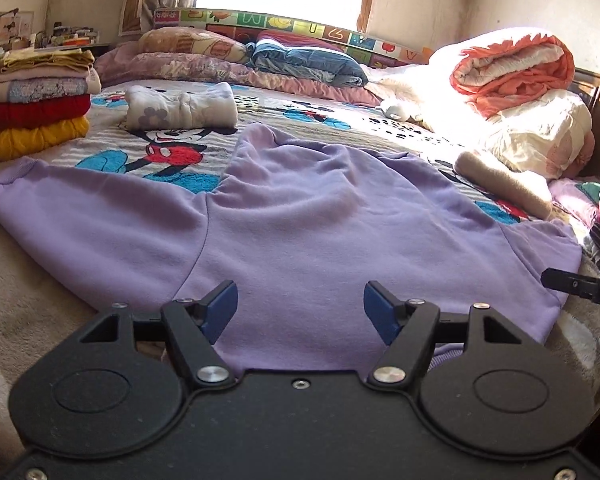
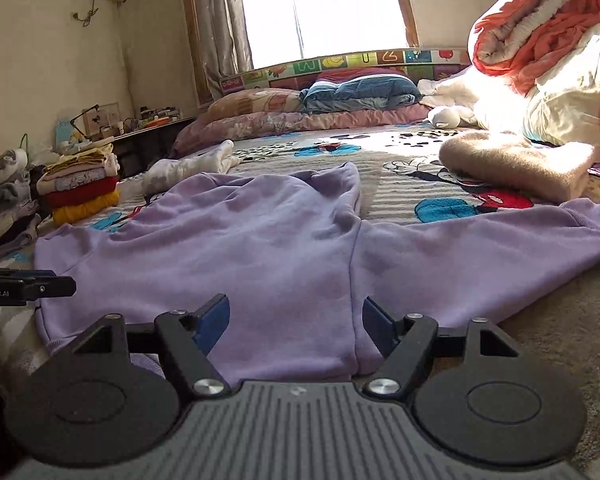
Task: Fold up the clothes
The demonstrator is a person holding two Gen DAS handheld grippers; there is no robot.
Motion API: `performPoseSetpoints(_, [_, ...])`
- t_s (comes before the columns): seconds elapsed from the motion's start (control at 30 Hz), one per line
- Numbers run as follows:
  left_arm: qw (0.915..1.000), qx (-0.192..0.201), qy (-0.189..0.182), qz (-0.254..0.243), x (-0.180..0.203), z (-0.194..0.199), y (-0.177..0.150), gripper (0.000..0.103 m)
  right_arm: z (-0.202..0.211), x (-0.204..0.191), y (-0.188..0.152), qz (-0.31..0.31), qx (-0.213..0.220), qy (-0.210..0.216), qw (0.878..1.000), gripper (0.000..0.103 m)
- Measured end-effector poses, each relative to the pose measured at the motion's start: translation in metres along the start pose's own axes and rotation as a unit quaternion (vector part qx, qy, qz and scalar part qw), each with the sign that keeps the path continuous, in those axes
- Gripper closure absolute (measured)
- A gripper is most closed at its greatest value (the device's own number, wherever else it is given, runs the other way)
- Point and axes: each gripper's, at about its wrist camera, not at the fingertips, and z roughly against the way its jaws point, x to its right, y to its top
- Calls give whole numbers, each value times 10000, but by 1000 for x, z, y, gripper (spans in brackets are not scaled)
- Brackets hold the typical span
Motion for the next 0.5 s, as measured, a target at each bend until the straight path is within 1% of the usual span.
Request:
performPoseSetpoints(0.03, [9994, -23, -90, 331, -8, -1, 4, 34, -2, 7, 2, -259, 33, 16, 9997, 30])
performPoseSetpoints(0.07, [9961, -28, -249, 843, -23, -2, 10, 34, -4, 15, 3, -519, 65, 33, 9986, 30])
performPoseSetpoints(0.1, [9900, -29, -407, 1353, -39, -3, 16, 34, -6, 22, 5, -778, 98, 49, 9969, 30])
performPoseSetpoints(0.13, [9806, 18, -553, 1878, -57, -7, 22, 33, -8, 30, 6, -1036, 131, 66, 9945, 29])
performPoseSetpoints(0.17, [9685, 60, -697, 2390, -76, -10, 28, 32, -10, 37, 8, -1294, 163, 82, 9914, 27])
performPoseSetpoints(0.23, [9445, 0, -937, 3148, -111, -27, 36, 30, -13, 47, 9, -1655, 216, 188, 9858, 23])
performPoseSetpoints(0.27, [9408, 16, -959, 3252, -117, -30, 38, 29, -15, 51, 9, -1820, 231, 231, 9828, 22])
performPoseSetpoints(0.37, [9288, 64, -1023, 3561, -135, -37, 47, 30, -28, 53, 8, -1943, 136, 87, 9808, 22])
performPoseSetpoints(0.5, [9112, 129, -1108, 3966, -160, -46, 58, 30, -36, 41, 11, -1468, -98, -192, 9889, 22])
